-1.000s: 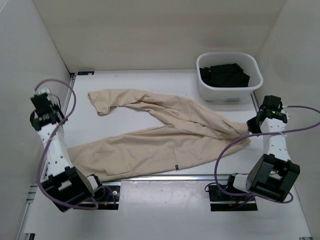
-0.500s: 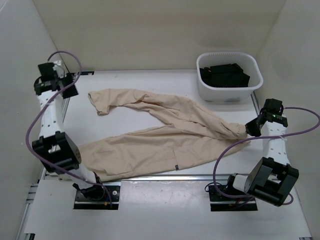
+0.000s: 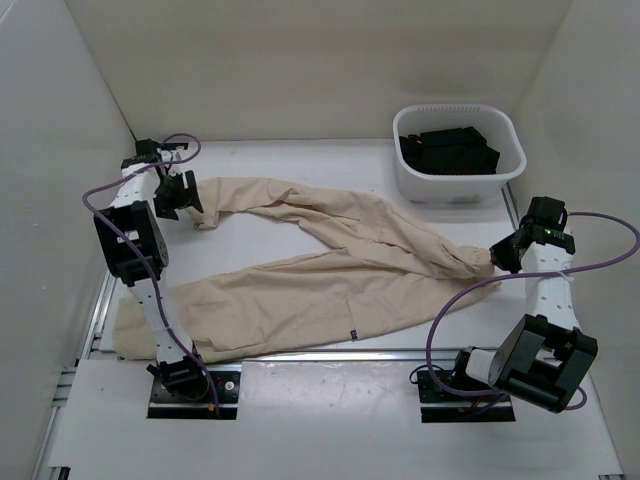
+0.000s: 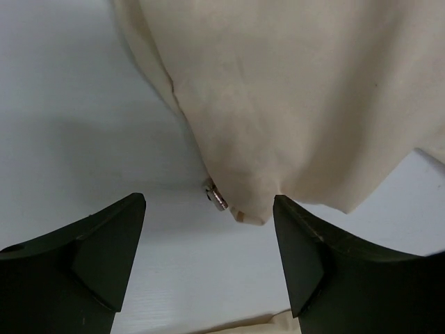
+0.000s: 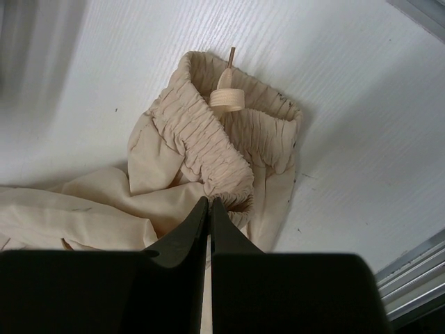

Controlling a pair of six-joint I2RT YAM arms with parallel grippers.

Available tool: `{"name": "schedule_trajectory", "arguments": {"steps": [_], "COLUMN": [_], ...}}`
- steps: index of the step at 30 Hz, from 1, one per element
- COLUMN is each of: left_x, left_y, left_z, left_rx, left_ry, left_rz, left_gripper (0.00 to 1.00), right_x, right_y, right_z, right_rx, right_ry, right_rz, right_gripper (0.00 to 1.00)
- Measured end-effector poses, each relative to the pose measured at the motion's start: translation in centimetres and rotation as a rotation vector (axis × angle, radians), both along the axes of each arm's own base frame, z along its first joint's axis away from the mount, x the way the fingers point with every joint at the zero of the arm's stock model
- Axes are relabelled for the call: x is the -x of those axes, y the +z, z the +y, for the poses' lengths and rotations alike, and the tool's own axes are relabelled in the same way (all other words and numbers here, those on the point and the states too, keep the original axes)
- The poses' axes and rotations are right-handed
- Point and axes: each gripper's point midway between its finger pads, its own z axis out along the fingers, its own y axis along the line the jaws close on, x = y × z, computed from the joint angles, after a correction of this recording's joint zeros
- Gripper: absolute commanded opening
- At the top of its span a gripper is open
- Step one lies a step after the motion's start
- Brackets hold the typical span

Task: Fold and stack the trousers
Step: Fold the trousers

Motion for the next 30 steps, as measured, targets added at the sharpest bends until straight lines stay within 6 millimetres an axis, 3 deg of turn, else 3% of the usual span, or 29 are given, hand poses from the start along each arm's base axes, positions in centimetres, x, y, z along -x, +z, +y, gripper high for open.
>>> {"name": "schedule_trajectory", "arguments": {"steps": [6, 11, 13, 15, 23, 25, 27, 30], "left_x": [-0.7, -0.7, -1.0, -1.3, -0.8, 0.3, 1.6, 4.6], "left_y": [-1.2, -3.5, -3.5, -3.8, -3.6, -2.6, 0.1, 7.7], "left_z": [-1.8, -3.2, -3.2, -3.2, -1.9, -0.2, 2.6, 8.7], "left_rx": [0.012, 0.031, 0.032, 0.034, 0.054, 0.049, 0.031, -0.051], "left_ry": [-0.041, -0.071, -0.069, -0.066, -0.037, 0.003, 0.068, 0.217], "left_rz": [0.009, 0.05, 0.04, 0.035, 0.059, 0.078, 0.064, -0.047], "left_gripper": [0.86, 0.82, 0.57, 0.14, 0.14, 0.14, 0.14, 0.14], "right_x": [-0.5, -0.9, -1.1, -1.1, -1.5, -2.0, -2.6, -3.2], "right_y": [0.2, -0.2, -0.5, -0.7, -0.5, 0.3, 1.3, 2.9], "right_z": [-0.2, -0.3, -0.4, -0.4, -0.7, -0.9, -1.2, -1.4], "right_rx": [0.009, 0.005, 0.003, 0.002, 0.002, 0.011, 0.023, 0.041], "right_ry": [0.0, -0.005, -0.006, -0.008, -0.006, 0.001, 0.012, 0.035], "right_rz": [-0.022, -0.019, -0.015, -0.007, 0.008, -0.002, -0.016, -0.042], "right_gripper": [0.0, 0.0, 0.0, 0.0, 0.0, 0.0, 0.0, 0.0]}}
